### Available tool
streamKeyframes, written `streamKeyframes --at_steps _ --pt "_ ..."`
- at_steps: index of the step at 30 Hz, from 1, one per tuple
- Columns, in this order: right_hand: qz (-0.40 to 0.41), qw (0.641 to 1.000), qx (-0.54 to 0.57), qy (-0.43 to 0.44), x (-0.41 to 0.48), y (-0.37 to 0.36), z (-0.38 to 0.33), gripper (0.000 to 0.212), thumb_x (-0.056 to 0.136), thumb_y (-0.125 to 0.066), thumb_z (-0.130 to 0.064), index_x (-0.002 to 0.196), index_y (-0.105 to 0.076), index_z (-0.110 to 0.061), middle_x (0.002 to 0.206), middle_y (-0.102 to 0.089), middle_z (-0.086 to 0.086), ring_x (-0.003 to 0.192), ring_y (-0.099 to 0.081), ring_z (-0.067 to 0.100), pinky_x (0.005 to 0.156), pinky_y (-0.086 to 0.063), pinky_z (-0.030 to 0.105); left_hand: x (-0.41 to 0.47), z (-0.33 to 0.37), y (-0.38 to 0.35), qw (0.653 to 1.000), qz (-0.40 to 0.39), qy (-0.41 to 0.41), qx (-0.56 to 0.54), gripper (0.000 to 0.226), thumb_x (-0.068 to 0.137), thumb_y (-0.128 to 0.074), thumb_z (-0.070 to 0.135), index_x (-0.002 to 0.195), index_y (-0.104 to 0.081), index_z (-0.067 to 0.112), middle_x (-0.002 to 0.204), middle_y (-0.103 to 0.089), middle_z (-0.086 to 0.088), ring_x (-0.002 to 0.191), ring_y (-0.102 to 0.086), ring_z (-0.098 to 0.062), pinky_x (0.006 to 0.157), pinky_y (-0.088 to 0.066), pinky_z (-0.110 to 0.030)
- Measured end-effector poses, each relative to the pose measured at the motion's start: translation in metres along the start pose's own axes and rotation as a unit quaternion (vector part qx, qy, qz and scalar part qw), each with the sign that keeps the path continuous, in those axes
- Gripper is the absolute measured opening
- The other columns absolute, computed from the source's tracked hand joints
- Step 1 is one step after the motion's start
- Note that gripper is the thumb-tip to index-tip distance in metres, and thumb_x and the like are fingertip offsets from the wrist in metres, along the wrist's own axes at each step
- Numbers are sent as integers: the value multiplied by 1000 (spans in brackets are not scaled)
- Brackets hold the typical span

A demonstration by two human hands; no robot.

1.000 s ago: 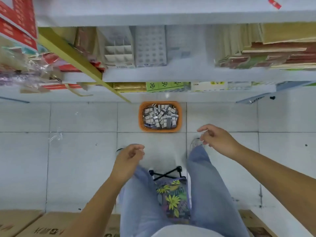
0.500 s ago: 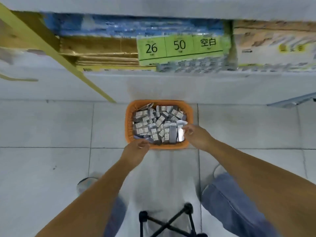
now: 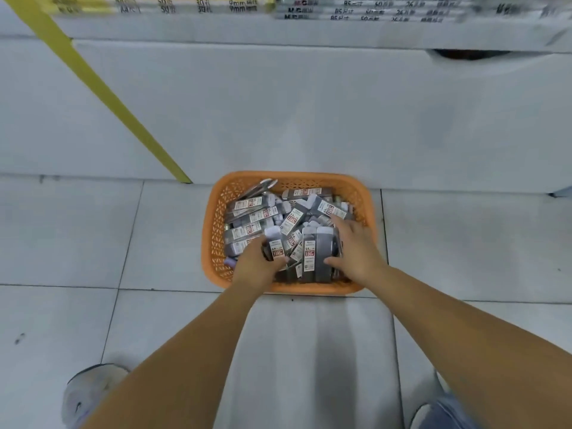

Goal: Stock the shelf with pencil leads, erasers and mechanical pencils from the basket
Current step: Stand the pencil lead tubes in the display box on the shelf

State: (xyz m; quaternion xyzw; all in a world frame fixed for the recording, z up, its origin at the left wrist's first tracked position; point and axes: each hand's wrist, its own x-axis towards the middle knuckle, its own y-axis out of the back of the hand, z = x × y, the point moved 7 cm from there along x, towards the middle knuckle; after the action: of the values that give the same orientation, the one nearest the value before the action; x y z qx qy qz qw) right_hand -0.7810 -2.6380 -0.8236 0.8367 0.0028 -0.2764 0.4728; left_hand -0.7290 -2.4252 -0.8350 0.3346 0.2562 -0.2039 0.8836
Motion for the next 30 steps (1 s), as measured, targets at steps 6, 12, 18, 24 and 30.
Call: streamKeyframes --at_steps 6,12,18,24,30 --pt "54 994 92 18 -11 -6 0 86 77 -78 -35 147 -30 -22 151 -37 1 137 -30 24 113 -26 38 2 -4 1 1000 22 14 8 38 86 -76 26 118 -60 12 99 -68 3 71 -65 -8 55 -43 -9" --pt "83 985 153 9 -13 -23 -3 76 83 -74 -27 146 -32 -39 156 -20 3 143 -24 22 115 -23 33 3 -2 0 999 19 3 -48 25 84 -79 24 99 -64 11 92 -68 0 89 -67 -20 82 -59 -41" --pt "129 961 241 -40 -12 -17 -1 90 73 -82 -19 146 -31 -30 139 -45 2 128 -43 19 109 -36 36 11 6 -15 1000 -5 -18 -21 50 80 -80 39 119 -62 13 104 -66 -1 91 -64 -18 82 -58 -37" --pt "94 950 286 -78 0 -15 0 56 71 -83 -16 119 -53 -23 117 -60 -4 110 -57 17 89 -46 30 24 9 -16 1000 10 -20 -20 53 77 -81 44 120 -65 16 99 -64 6 92 -63 -16 85 -55 -34" --pt "63 931 345 -102 -3 -9 2 42 77 -77 -14 113 -59 -25 113 -66 -4 105 -61 17 93 -51 39 16 10 -13 992 -22 11 -120 37 89 -72 31 123 -65 19 118 -69 0 105 -64 -18 91 -52 -33"
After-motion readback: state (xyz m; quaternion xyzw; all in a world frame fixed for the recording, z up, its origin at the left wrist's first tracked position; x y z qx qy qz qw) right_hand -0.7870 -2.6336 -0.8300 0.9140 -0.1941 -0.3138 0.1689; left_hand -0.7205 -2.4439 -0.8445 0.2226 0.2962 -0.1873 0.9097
